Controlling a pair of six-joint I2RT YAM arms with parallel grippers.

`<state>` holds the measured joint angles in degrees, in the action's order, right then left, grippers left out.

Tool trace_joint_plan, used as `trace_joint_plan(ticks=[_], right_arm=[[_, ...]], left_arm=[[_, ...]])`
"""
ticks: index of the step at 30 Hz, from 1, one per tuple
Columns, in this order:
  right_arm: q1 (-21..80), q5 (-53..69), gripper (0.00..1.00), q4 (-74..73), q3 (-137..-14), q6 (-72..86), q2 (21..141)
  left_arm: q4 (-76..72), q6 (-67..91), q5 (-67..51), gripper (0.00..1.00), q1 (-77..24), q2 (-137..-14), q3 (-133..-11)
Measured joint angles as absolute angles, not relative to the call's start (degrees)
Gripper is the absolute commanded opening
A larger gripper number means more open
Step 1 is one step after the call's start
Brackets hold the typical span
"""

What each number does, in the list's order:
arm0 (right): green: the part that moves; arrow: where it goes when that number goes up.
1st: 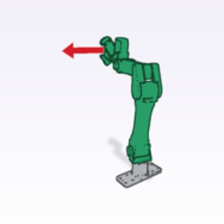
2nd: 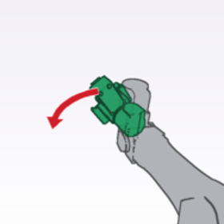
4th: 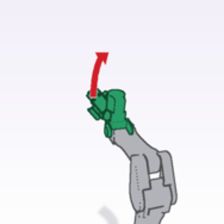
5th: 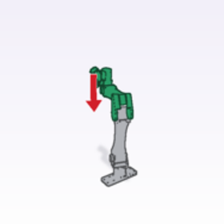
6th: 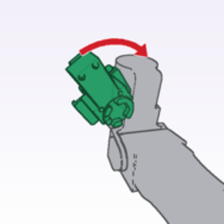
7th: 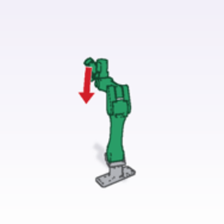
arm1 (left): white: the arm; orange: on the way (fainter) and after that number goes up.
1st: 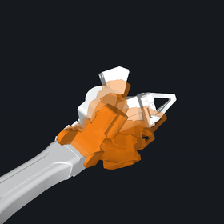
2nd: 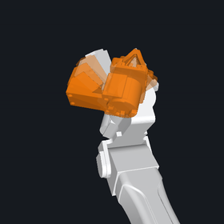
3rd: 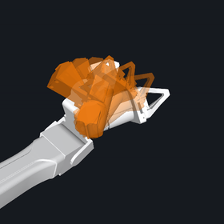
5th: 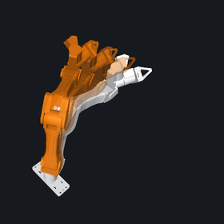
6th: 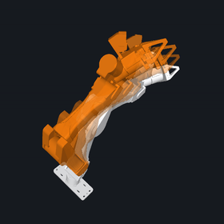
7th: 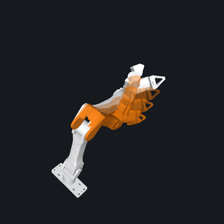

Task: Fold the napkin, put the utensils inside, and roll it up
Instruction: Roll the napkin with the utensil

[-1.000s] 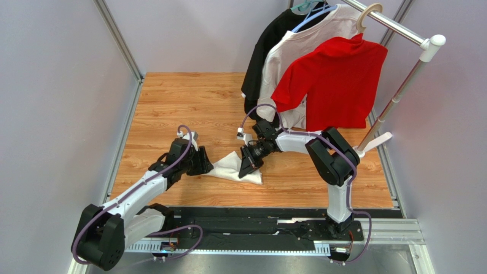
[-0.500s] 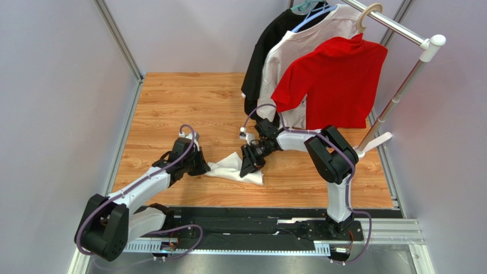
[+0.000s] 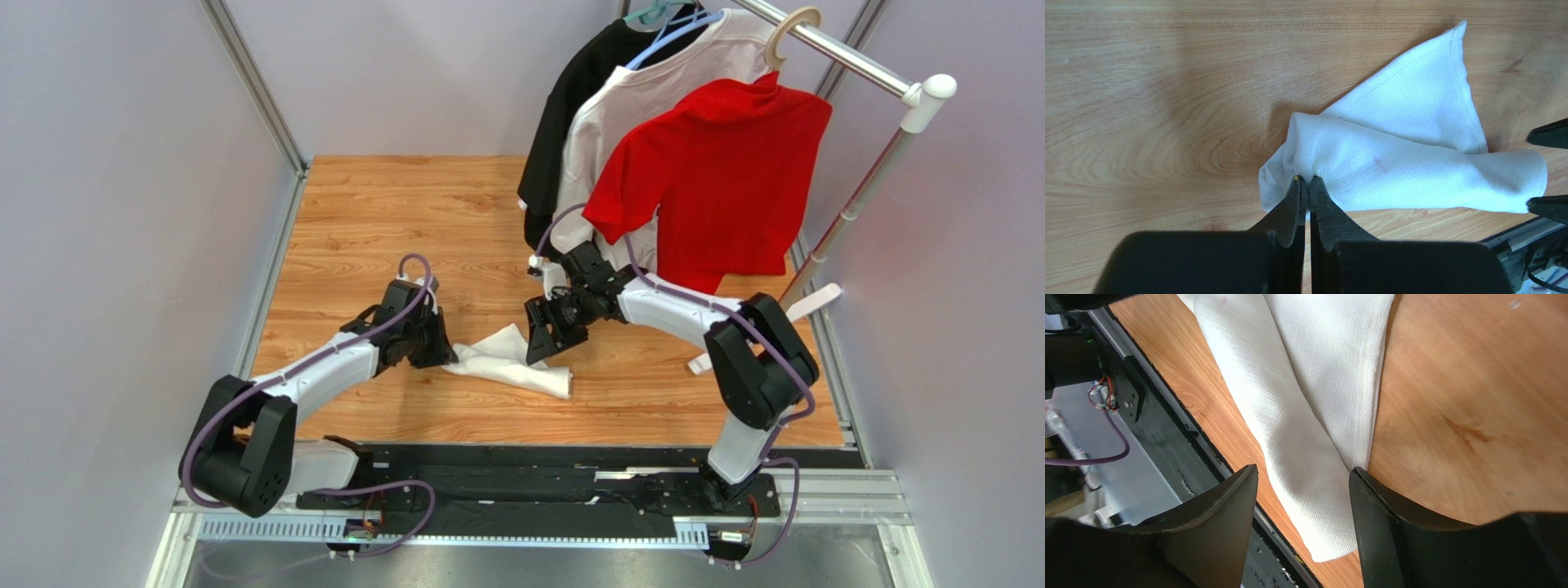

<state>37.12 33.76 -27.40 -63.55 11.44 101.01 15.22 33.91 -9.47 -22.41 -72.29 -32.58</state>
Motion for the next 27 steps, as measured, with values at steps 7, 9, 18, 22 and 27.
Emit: trace_joint_plan(ticks=[7,9,18,22,27], right_arm=[[45.25,19.46,0.61,-25.93,-62.13,7.99,91.59],[50.15,14.57,0.61,-24.84,-61.19,6.15,89.84],[62.98,-2.20,0.60,-18.39,-55.92,-1.85,89.62],[63.20,-5.43,0.60,-15.99,-55.33,-3.84,90.72],[63.20,-6.33,0.57,-13.78,-55.11,-5.67,92.92]], left_arm=[[16.10,32.99,-10.66,0.00,-22.41,-75.29,-34.98],[16.62,32.77,-10.94,0.00,-22.41,-76.16,-35.77],[18.22,32.42,-11.97,0.00,-22.41,-78.89,-38.35],[18.90,32.08,-11.97,0.00,-22.41,-79.29,-38.92],[19.14,31.70,-11.97,0.00,-22.41,-79.33,-39.07]])
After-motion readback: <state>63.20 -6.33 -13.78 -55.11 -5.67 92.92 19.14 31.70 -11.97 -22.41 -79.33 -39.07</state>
